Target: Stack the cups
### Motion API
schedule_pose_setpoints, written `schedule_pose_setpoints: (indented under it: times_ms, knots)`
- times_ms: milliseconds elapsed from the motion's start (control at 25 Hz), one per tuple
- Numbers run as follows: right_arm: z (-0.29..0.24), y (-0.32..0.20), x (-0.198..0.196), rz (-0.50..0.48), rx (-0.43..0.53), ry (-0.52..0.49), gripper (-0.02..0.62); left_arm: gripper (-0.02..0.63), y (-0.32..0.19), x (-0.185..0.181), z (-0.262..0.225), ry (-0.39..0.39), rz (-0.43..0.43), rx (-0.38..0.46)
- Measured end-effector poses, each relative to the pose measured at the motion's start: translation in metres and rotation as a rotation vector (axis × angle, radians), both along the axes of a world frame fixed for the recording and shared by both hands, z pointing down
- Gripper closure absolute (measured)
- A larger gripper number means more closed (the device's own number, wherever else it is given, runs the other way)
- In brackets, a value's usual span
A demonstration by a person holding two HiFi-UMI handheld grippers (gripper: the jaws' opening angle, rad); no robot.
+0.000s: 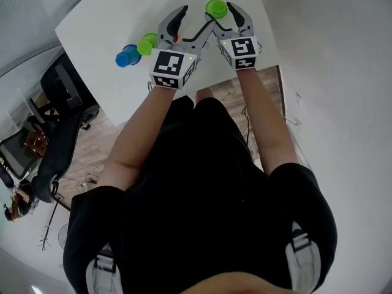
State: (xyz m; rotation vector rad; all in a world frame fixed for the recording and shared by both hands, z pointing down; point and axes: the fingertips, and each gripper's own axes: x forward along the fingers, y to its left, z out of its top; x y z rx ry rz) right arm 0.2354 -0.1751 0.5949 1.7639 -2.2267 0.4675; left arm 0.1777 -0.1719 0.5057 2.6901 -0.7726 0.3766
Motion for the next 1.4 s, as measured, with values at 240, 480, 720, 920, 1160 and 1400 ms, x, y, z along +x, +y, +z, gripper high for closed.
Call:
schedule_pose_setpoints:
  times_ms: [240,480,720,920,1160,1400]
  knots:
    - [0.023,-0.001,0.006,0.031,-0.034,-0.004,0.299,0.301,0.001,0.000,0.011,-0.007,0.008,-0.024]
    - [0.038,-0.003,0.011,0.043,-0.057,0.027,0.382,0.301,0.001,-0.003,0.006,-0.011,0.010,-0.017]
    - [0.006,0.000,0.011,0.027,-0.021,0.026,0.380,0.301,0.005,-0.010,-0.014,0.008,0.002,0.007]
    - [-0.028,0.008,0.006,-0.016,-0.007,0.010,0.377,0.301,0.009,-0.015,-0.048,0.046,-0.004,0.049]
    - [-0.073,0.024,-0.009,-0.098,0.029,-0.001,0.374,0.307,0.021,-0.027,-0.089,0.082,-0.024,0.104]
    - [-0.098,0.032,-0.028,-0.174,0.013,0.002,0.374,0.311,0.033,-0.053,-0.111,0.095,-0.052,0.137]
